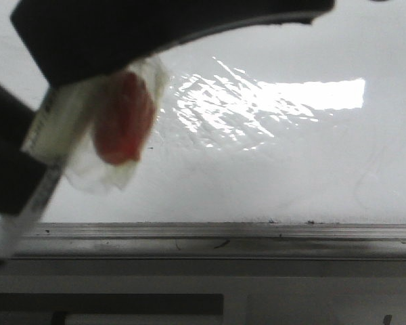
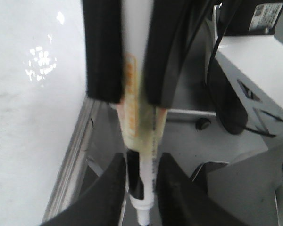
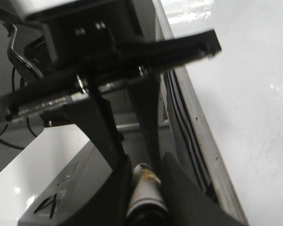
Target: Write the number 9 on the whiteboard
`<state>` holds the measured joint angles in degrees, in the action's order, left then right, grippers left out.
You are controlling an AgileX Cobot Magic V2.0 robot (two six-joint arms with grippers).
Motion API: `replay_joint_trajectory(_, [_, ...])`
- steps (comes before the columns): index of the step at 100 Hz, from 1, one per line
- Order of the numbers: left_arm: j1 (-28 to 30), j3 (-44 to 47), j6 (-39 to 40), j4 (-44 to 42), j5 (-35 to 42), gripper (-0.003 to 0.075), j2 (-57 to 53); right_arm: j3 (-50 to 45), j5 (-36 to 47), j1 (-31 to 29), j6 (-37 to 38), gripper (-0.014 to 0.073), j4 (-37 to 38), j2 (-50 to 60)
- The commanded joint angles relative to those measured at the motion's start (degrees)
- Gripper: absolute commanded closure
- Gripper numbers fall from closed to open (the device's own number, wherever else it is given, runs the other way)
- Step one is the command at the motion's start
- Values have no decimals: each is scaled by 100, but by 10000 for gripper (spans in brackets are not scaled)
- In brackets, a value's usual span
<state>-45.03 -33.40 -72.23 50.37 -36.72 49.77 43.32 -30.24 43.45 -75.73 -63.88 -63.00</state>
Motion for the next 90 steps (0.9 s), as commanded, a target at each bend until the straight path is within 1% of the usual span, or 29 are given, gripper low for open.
replay_joint_trajectory(1, [-8, -228, 571, 343, 293, 342, -436, 570, -669, -2, 1800, 653, 1527, 60])
replay_joint_trajectory(2, [-8, -228, 654, 317, 283, 312, -506, 677, -824, -2, 2137, 652, 2071, 59])
replay_joint_trajectory(3, [-8, -228, 694, 304, 283, 298, -506, 735, -824, -2, 2301, 652, 2071, 59])
replay_joint_trajectory(6, [-8, -228, 809, 237, 283, 252, -696, 979, -1251, -2, 2916, 652, 2915, 43])
replay_joint_trajectory(7, [-8, -228, 838, 197, 283, 236, -736, 1043, -1345, -2, 3196, 652, 3069, 33])
replay_joint_trajectory(10, [-8, -228, 1019, 93, 283, 220, -900, 1370, -1733, -2, 3697, 652, 3621, 4])
replay_joint_trajectory(13, [-8, -228, 1159, -35, 293, 224, -1113, 1635, -2168, -2, 4111, 652, 4205, -9])
replay_joint_trajectory(15, [-8, -228, 1264, -138, 318, 234, -1244, 1817, -2384, -2, 4366, 651, 4410, -8])
replay_joint_trajectory(20, [-8, -228, 1566, -413, 419, 273, -1535, 2196, -2681, 34, 4774, 651, 5064, 5])
replay_joint_trajectory(23, [-8, -213, 1797, -583, 542, 303, -1702, 2367, -2694, 78, 4971, 650, 5327, 64])
replay_joint_trajectory(29, [-8, -192, 2386, -1040, 785, 372, -2042, 2593, -2382, 196, 5302, 633, 5775, 227])
replay_joint_trajectory(40, [-8, -114, 3347, -1751, 1257, 486, -2528, 2401, -1148, 538, 5692, 627, 6539, 707])
replay_joint_trajectory(50, [-8, 10, 3500, -1827, 1502, 574, -2779, 1673, 51, 734, 6380, 627, 7542, 1080])
replay_joint_trajectory(55, [-8, 59, 3505, -1813, 1525, 606, -2840, 1252, 607, 746, 6761, 627, 8265, 1203])
replay_joint_trajectory(57, [-8, 90, 3516, -1813, 1525, 626, -2840, 1081, 720, 746, 6950, 627, 8456, 1238])
replay_joint_trajectory(60, [-8, 104, 3541, -1799, 1525, 641, -2840, 873, 940, 736, 7227, 627, 8967, 1278])
replay_joint_trajectory(67, [-8, 174, 3552, -1706, 1485, 700, -2840, 506, 1085, 722, 8026, 628, 9853, 1275])
replay_joint_trajectory(71, [-8, 200, 3552, -1645, 1485, 730, -2840, 373, 1085, 722, 8465, 628, 10223, 1275])
replay_joint_trajectory(72, [-8, 211, 3552, -1631, 1485, 742, -2840, 343, 1085, 722, 8605, 628, 10443, 1264])
replay_joint_trajectory(73, [-8, 212, 3552, -1633, 1485, 741, -2840, 327, 1085, 722, 8675, 628, 10443, 1264])
replay_joint_trajectory(78, [-8, 235, 3552, -1633, 1485, 741, -2840, 263, 1085, 722, 9144, 628, 11008, 1264])
replay_joint_trajectory(90, [-8, 245, 3552, -1633, 1485, 741, -2840, 252, 1013, 677, 10110, 629, 11971, 1264])
